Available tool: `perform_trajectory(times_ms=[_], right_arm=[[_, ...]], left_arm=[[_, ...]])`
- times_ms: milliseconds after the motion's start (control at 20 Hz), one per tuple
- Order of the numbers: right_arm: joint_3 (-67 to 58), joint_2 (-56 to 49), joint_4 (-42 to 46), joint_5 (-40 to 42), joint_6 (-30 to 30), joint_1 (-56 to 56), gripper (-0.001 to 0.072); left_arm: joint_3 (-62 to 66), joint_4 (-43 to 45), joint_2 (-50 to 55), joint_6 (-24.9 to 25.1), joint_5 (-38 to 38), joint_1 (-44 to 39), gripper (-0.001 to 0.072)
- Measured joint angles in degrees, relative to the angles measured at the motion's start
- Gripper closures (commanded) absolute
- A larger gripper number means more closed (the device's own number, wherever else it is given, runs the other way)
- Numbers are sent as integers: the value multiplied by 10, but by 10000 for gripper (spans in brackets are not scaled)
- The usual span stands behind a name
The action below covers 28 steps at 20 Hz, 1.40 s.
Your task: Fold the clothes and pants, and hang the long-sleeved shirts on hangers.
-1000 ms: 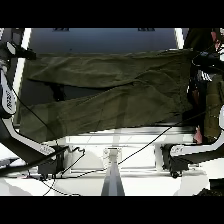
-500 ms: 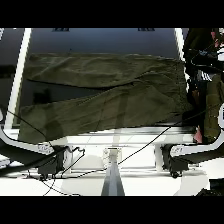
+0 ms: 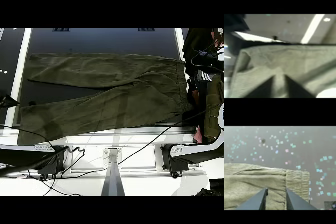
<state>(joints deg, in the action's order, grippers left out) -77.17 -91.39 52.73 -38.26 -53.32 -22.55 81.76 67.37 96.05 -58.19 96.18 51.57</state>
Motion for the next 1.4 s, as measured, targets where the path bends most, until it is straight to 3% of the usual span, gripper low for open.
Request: perform_trajectory(times_ms=[50, 100, 150, 450, 650, 800, 850, 1000, 1100, 1300, 1350, 1400], right_arm=[[0, 0, 0, 0, 0, 0, 445], [0, 0, -1, 0, 0, 0, 445], [0, 0, -1, 0, -2, 0, 445], [0, 0, -3, -1, -33, 0, 445], [0, 0, -4, -2, -43, 0, 445], [0, 0, -4, -4, -45, 0, 445], [0, 0, -4, -6, -46, 0, 445], [0, 0, -4, -10, -47, 0, 445], [0, 0, -4, -11, -47, 0, 444], [0, 0, -4, -15, -47, 0, 445], [0, 0, -4, -16, -49, 0, 445], [0, 0, -4, -16, -50, 0, 445]], left_arm=[[-7, -11, 4, 1, 4, 6, 173], [-11, -22, 7, 2, 6, 10, 534], [-14, -34, 10, 5, 5, 13, 686], [-22, -51, -24, 63, -20, 20, 690], [-116, -22, -137, 121, -118, 42, 677], [-232, -7, -220, 153, -238, 72, 327], [-263, -5, -236, 167, -271, 79, 276], [-316, -3, -249, 209, -326, 88, 266], [-331, -15, -241, 231, -347, 86, 168], [-343, -63, -209, 302, -378, 64, 184], [-345, -80, -202, 315, -393, 55, 274], [-346, -94, -196, 323, -411, 45, 494]])
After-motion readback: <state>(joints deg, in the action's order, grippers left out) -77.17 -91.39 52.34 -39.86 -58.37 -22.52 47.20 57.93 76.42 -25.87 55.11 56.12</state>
